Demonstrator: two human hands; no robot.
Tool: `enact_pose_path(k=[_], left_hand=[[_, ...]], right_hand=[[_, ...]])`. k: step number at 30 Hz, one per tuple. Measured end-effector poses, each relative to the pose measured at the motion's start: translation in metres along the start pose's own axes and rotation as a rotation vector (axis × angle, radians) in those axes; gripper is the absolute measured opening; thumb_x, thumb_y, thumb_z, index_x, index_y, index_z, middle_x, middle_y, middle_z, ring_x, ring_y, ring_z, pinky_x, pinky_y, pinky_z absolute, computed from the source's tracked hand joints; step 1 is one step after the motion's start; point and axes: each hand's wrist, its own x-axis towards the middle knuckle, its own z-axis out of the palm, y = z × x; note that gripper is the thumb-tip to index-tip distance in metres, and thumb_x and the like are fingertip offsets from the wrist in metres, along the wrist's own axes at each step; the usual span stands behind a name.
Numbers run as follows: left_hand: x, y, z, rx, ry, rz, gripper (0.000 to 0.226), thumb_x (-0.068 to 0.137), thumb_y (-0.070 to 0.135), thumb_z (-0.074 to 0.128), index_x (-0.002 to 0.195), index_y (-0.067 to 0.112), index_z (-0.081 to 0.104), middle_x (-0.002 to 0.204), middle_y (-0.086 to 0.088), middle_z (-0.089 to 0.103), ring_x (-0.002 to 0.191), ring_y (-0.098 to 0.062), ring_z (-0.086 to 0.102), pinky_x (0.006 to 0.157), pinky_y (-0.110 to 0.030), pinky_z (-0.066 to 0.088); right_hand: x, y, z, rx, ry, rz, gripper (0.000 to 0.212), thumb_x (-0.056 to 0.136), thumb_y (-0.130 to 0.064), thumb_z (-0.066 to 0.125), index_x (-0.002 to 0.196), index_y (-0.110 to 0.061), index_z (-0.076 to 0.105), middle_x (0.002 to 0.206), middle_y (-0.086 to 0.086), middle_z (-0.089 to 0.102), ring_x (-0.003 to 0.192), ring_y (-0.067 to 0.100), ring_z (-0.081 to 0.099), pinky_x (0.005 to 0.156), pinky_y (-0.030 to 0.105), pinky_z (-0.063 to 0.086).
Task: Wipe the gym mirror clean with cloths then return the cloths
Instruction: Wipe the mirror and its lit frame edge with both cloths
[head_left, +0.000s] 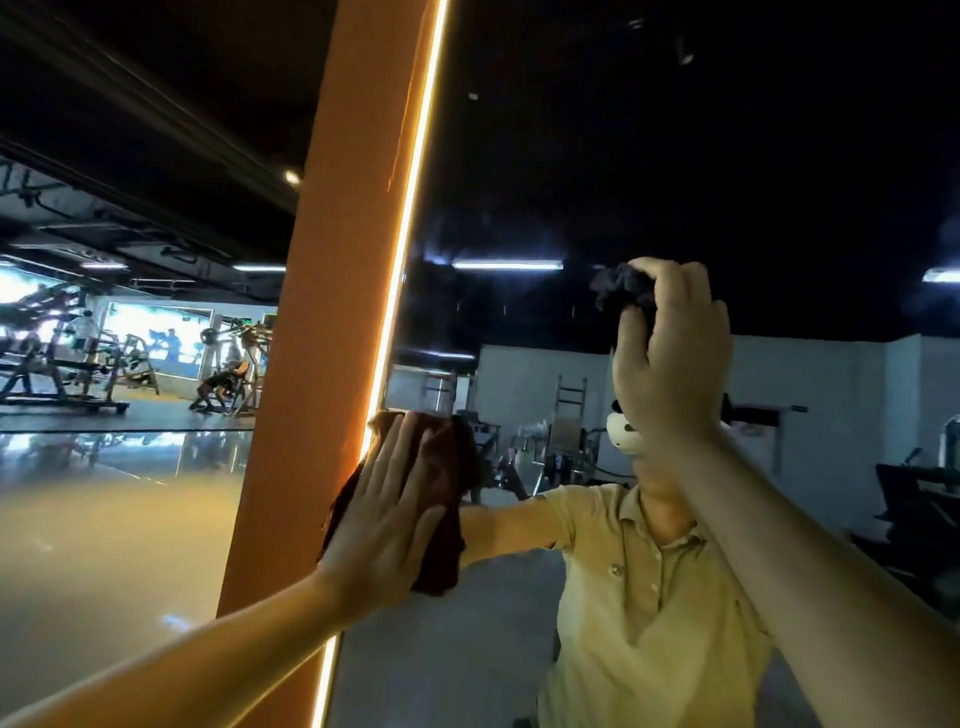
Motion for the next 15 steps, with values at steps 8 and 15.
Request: enact_pose_path(k=[8,15], left_hand=[[0.210,-0.005,-0.066,0.006,0.003,-0.159,0.075,0.111,0.053,0.024,0.168,0.013,-0.004,0.175,-0.013,-0.012,0.162,-0.029,-0.010,0.132,-0.052,0.002],[0.158,0.010,-0.022,-0.026,0.190,-0.096,0.069,0.111,0.048,0.022,0.168,0.012,0.008,0.176,-0.010,0.000,0.163,-0.025,-0.002,0.132,-0.046,0.001]], right_hand=[[-0.060,-0.007,-0.013,-0.066,-0.198,-0.138,0.032,0.100,-0.021,0.045,0.131,-0.015,0.052,0.115,0.004,0.052,0.085,0.008,0.039,0.072,0.033,0.041],[-0.062,0.001,-0.006,-0.127,-0.168,-0.178,0.034,0.100,-0.023,0.044,0.131,-0.015,0.053,0.116,0.007,0.056,0.086,0.015,0.047,0.075,0.032,0.037]])
